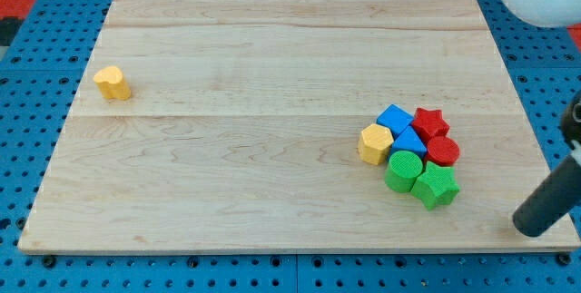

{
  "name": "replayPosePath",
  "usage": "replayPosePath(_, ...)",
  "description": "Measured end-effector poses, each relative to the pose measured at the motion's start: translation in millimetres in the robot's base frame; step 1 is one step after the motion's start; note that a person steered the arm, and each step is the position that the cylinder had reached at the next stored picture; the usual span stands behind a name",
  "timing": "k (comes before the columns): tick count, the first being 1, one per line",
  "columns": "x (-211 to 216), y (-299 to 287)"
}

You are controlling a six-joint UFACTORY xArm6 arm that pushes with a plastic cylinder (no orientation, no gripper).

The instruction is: Move blue triangle towards center left

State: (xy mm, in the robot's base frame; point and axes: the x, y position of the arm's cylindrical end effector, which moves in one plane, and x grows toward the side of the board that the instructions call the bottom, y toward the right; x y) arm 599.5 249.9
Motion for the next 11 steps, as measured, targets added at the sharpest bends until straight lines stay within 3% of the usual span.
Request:
replayPosePath(3,-0.3,18.8)
replayPosePath(5,-81.4,19.0)
replayPosePath(6,-98.2,15.7)
replayPosePath(7,-82.5,13.8)
replayPosePath(10,-91.0,-142.8)
replayPosePath(11,-131.1,-188.8)
